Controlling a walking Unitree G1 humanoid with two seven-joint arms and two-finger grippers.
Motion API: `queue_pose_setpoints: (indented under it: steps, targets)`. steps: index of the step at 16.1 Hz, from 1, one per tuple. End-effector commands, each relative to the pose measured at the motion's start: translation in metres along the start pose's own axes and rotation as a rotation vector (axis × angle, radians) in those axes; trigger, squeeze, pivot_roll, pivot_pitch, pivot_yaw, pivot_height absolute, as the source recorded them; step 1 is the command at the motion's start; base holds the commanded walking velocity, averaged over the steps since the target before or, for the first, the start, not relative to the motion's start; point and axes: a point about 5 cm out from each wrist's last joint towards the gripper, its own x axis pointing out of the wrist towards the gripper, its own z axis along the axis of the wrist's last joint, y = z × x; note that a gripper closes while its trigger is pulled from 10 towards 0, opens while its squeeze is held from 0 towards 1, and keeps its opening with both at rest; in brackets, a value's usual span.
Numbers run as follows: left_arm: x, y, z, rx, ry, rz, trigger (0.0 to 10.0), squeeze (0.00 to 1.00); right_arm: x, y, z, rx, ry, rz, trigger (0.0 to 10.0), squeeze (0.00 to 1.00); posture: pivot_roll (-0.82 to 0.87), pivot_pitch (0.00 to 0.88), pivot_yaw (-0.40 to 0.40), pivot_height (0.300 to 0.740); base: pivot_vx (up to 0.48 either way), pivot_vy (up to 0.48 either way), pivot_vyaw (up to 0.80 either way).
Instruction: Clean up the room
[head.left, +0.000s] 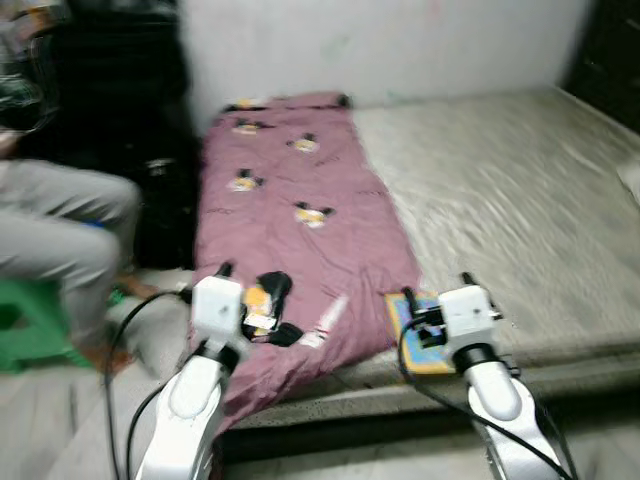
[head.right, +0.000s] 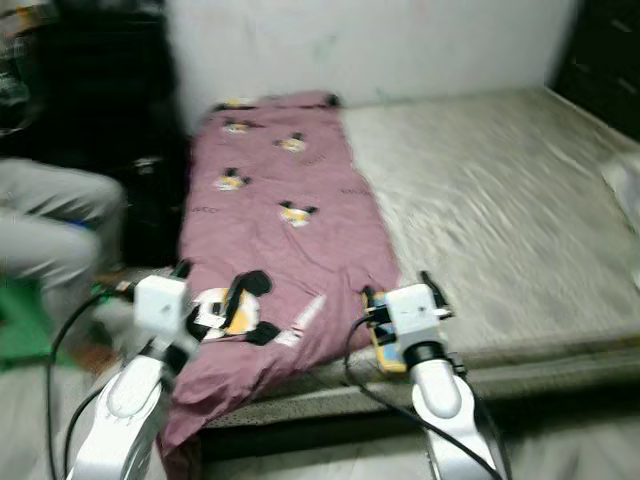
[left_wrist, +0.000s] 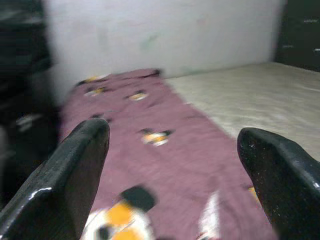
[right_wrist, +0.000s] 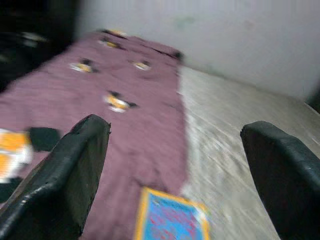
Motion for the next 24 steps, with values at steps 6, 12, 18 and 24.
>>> queue_pose_setpoints:
  steps: [6,12,18,24]
  targets:
    - [-0.005,0.018,0.006,0.04,-0.017,0.101,10.0,0.0,0.026,0.02,0.015,0.0,-0.055,0.1,10.0,0.0,0.09,0.0,-0.036,0.74,0.0,0.0,0.0]
    - [0.003,0.004,0.007,0.017,-0.019,0.018,10.0,0.0,0.013,0.018,0.009,-0.004,-0.048,0.083,10.0,0.0,0.02,0.0,0.019,0.74,0.0,0.0,0.0]
    - [0.005,0.0,0.007,0.011,-0.015,-0.034,10.0,0.0,0.008,0.019,0.008,0.016,-0.042,0.073,10.0,0.0,0.01,0.0,0.03,0.74,0.084,0.0,0.22]
    - [0.002,0.001,0.007,0.012,-0.011,-0.048,10.0,0.0,0.005,0.022,0.008,0.028,-0.035,0.08,10.0,0.0,0.02,0.0,0.033,0.74,0.271,0.0,0.0]
